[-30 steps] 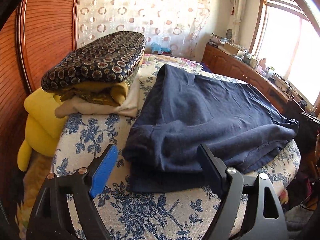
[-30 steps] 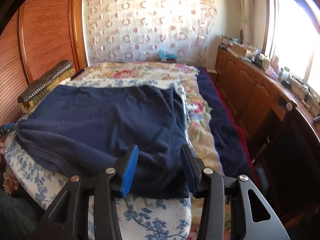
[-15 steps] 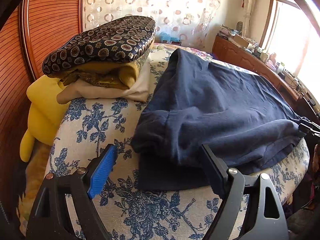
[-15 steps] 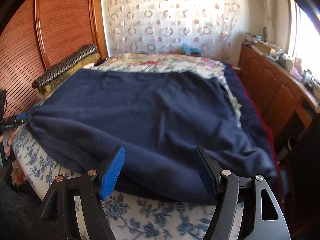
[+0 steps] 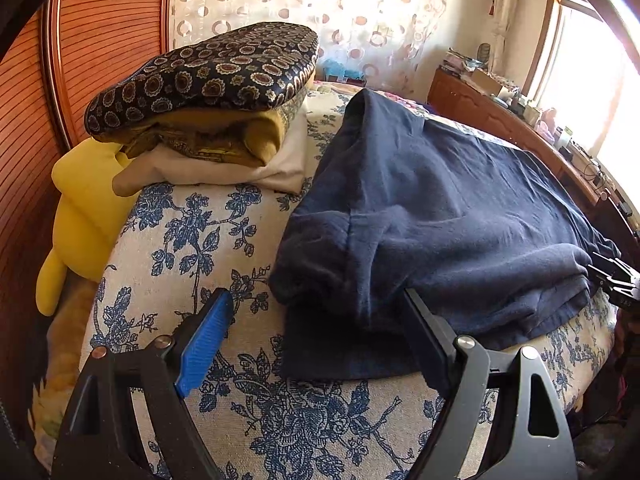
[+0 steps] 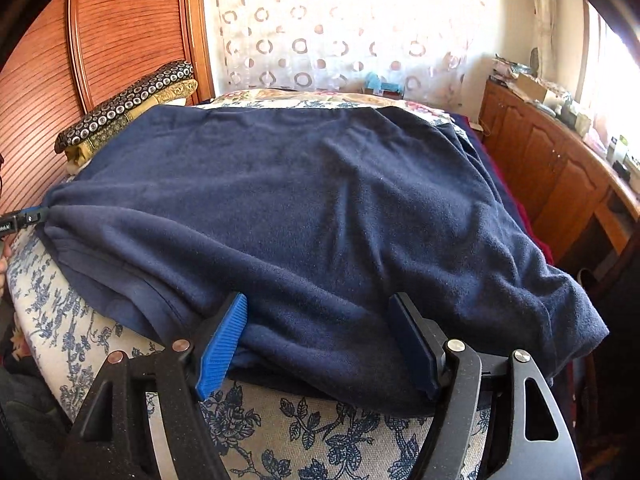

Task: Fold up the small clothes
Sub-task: 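Press and smooth the folded shirt with both open grippers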

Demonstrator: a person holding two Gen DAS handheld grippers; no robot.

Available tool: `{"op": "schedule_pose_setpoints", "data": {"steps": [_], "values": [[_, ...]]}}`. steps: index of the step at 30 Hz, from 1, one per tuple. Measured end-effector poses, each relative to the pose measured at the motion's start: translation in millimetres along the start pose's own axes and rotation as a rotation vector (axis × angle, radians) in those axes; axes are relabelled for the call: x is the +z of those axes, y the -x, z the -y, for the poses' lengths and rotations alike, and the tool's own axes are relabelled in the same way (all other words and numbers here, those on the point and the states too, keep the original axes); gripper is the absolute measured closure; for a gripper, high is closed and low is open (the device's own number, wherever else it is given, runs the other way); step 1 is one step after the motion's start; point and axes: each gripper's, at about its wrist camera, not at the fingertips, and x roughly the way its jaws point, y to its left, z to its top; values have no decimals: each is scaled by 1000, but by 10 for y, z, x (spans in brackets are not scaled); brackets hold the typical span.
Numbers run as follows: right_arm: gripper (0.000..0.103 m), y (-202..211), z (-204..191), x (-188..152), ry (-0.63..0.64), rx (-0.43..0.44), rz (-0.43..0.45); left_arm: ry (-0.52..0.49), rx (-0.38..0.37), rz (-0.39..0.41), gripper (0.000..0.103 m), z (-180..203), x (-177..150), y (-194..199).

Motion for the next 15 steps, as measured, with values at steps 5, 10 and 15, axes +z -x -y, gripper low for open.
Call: {"op": "schedule_pose_setpoints", "data": {"steps": [5,10,15], "values": [[24,97,-11,-53,-5,-9,0,24,-15,8,19,-23,-11,23],[20,144,-19,-54,-10,-21,-3,44,-62,13,23,1,-40,59],[20,144,-22,-60,-15,-30,1,19,-42,21,57,96,-60,57]]}}
